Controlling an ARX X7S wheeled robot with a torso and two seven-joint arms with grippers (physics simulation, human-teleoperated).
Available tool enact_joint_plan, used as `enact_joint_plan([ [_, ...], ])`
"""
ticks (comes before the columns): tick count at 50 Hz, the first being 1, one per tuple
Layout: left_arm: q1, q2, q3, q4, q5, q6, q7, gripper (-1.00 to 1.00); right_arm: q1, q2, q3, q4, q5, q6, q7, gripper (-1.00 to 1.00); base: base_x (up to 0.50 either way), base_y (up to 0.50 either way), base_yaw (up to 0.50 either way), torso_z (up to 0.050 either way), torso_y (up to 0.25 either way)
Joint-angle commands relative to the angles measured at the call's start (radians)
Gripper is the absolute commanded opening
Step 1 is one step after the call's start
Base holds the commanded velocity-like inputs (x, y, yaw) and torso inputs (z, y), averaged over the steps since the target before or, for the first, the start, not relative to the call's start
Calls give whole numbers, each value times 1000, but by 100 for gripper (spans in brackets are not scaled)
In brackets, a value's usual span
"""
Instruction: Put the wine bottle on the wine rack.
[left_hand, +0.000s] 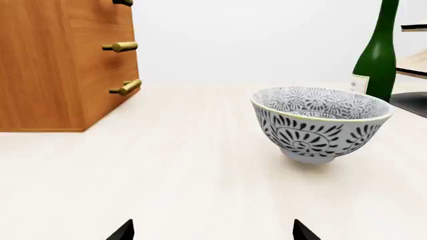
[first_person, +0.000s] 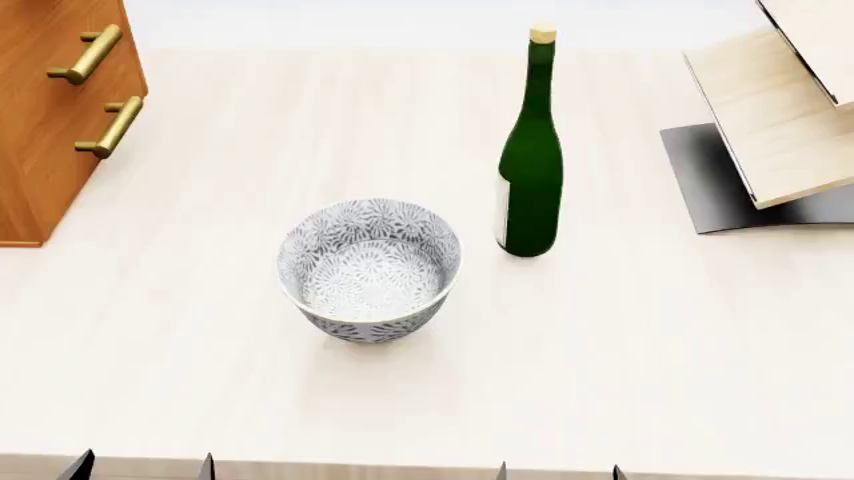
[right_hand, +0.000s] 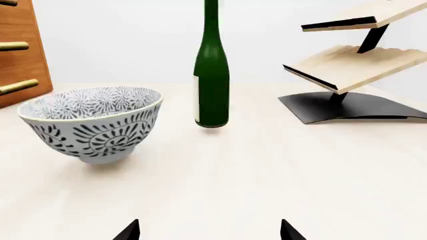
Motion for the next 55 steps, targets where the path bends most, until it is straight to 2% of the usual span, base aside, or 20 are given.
enact_joint_plan([
  [1,0,-10,11,0,-10,0,-2,100,0,9,-13,0,9,0,13,100,0,0,0,0,0],
  [14,-2,-46,51,-1,-47,-5,-61,100,0,48,-56,-5,31,3,72,100,0,0,0,0,0],
  [20,9,-60,58,55,-60,-26,-78,100,-13,62,-55,-88,64,32,79,100,0,0,0,0,0],
  [24,37,-75,57,173,-45,-53,-105,100,-53,79,-59,-247,78,87,84,100,0,0,0,0,0],
  [38,103,-103,40,499,-87,-181,-147,100,-149,116,-61,-568,108,137,114,100,0,0,0,0,0],
  [55,183,-137,49,801,-43,-224,-209,100,-261,155,-88,-831,62,66,141,100,0,0,0,0,0],
])
